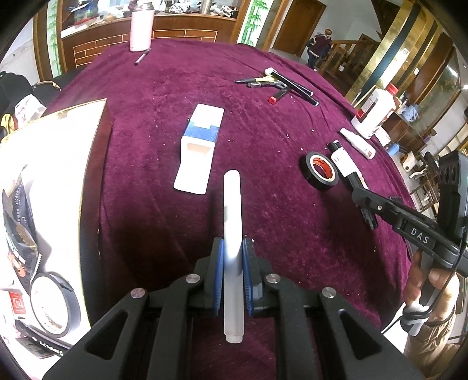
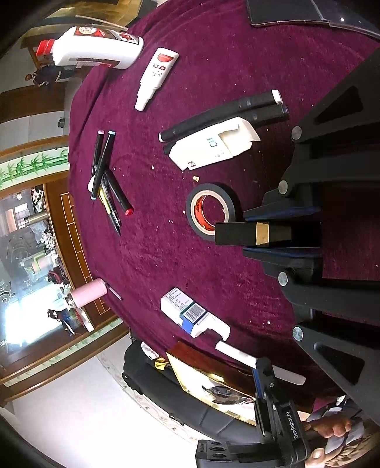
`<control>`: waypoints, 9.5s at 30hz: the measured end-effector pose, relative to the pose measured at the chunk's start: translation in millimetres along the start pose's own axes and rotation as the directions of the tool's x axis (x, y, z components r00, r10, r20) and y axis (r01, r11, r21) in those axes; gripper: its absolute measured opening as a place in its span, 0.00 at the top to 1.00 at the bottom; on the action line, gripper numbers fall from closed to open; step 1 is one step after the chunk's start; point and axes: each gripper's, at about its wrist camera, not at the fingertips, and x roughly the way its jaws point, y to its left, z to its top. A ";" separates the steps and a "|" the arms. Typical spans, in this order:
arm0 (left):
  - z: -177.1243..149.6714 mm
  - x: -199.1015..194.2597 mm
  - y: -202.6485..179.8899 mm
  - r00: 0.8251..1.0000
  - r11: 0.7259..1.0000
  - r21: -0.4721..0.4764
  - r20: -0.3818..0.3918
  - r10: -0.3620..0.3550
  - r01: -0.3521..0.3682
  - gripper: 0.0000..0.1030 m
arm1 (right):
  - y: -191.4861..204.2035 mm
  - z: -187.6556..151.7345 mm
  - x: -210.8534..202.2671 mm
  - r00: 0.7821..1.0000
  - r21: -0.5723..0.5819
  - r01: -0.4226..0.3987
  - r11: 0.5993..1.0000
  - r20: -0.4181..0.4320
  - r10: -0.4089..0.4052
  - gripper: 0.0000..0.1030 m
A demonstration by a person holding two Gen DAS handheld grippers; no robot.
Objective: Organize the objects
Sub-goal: 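Carry the white stick with the left tool while the right tool carries the black tube to the tray, then lower the white stick into the tray and open the left tool while the right tool releases the black tube, then move the left tool to the white-blue medicine box while the right tool returns to the table, then grasp the white-blue medicine box with the left tool while the right tool grasps the black tape roll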
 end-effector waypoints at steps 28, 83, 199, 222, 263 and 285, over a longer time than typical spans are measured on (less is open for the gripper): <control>1.8 -34.0 31.5 0.996 0.997 -0.063 0.068 0.053 -0.049 0.88 | 40.6 0.7 14.2 0.999 -0.091 -0.040 0.995 -0.034 0.037 0.81; -15.4 -100.6 139.8 0.962 0.946 -0.249 0.128 0.242 -0.206 0.88 | 144.5 13.2 42.8 0.986 -0.272 -0.162 0.949 -0.070 0.149 0.81; 6.5 -87.9 155.6 0.988 0.950 -0.287 0.058 0.144 -0.122 0.44 | 130.7 15.2 23.2 0.988 -0.222 -0.138 0.965 0.036 0.150 0.00; 63.7 19.0 -3.5 0.990 0.990 -0.013 -0.006 0.143 -0.143 0.44 | -25.1 -11.4 -27.9 0.992 0.084 -0.026 0.996 0.123 0.015 0.00; 99.9 91.9 -0.9 0.969 0.973 0.035 -0.088 0.230 -0.228 0.68 | -21.3 0.9 -4.9 0.996 0.033 -0.043 0.999 0.077 0.040 0.13; 18.9 46.1 0.5 0.995 0.999 0.007 -0.088 0.051 -0.050 0.68 | -0.7 37.3 74.7 0.978 -0.162 0.167 0.973 -0.101 -0.185 0.35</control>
